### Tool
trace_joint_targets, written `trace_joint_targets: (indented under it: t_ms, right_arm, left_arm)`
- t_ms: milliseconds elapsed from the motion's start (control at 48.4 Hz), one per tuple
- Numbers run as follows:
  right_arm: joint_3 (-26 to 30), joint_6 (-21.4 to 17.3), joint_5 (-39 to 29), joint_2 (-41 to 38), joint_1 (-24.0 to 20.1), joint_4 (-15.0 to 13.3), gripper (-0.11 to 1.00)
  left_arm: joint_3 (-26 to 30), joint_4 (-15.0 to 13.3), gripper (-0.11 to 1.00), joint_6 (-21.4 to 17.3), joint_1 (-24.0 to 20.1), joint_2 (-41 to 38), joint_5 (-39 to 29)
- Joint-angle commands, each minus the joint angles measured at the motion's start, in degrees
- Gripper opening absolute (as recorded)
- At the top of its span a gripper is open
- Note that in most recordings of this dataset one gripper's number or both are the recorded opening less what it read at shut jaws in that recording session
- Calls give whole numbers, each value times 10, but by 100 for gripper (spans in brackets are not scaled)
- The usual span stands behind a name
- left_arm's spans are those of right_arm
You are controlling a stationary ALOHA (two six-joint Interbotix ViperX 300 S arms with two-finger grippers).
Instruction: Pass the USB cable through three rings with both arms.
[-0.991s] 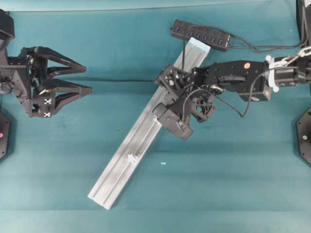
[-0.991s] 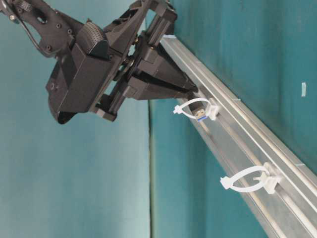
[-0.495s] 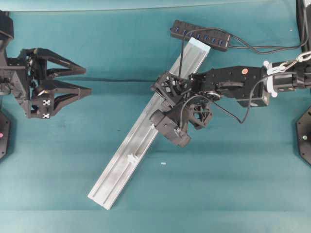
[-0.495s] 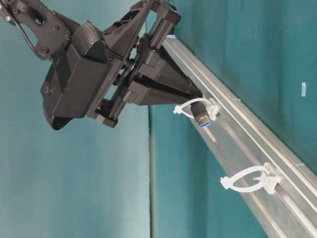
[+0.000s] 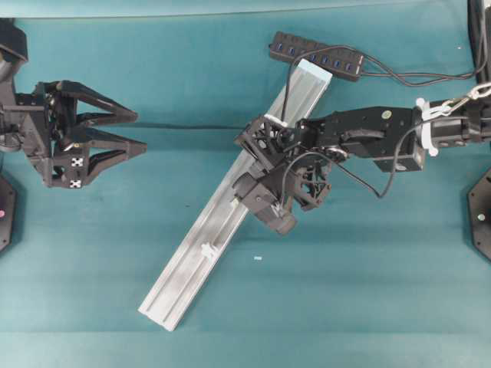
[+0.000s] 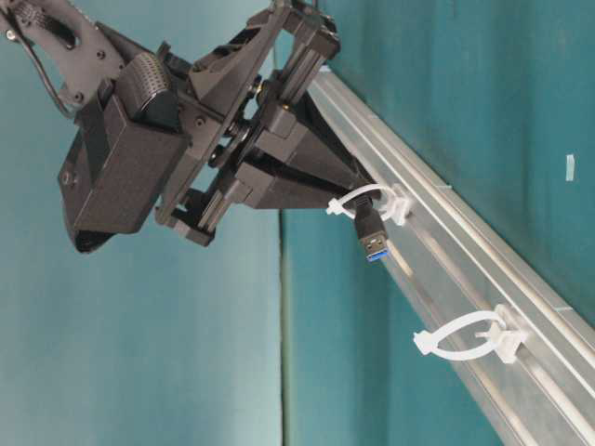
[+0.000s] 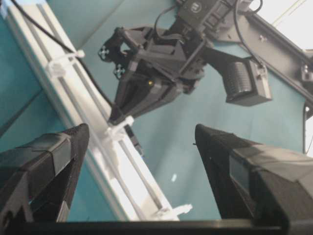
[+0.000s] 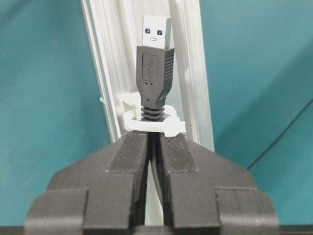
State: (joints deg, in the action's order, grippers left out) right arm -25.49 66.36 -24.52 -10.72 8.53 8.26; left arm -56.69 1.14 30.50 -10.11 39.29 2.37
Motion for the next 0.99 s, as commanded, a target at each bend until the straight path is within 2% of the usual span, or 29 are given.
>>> trace_joint_targets:
  t_ms: [0,206,392,557,702,970]
  right_arm:
    - [4,-5,4,4,-4,2,6]
    - [5,-8,5,4,-4,2,6]
    - [6,-9,5,4,-1,2,6]
    - [6,-11,5,4,2,2,6]
    - [6,-11,5,4,2,2,6]
    - [6,-11,5,4,3,2,6]
  left_arm:
    - [4,2,94,0,1,-14,7]
    - [-2,1,94,1,1,-76,27]
    - [6,2,94,0,11,-150,97]
    - [17,2,94,4,28,-226,120]
    - [39,2,94,19,34,-275,121]
    - [62,2,92,82,40,-337,142]
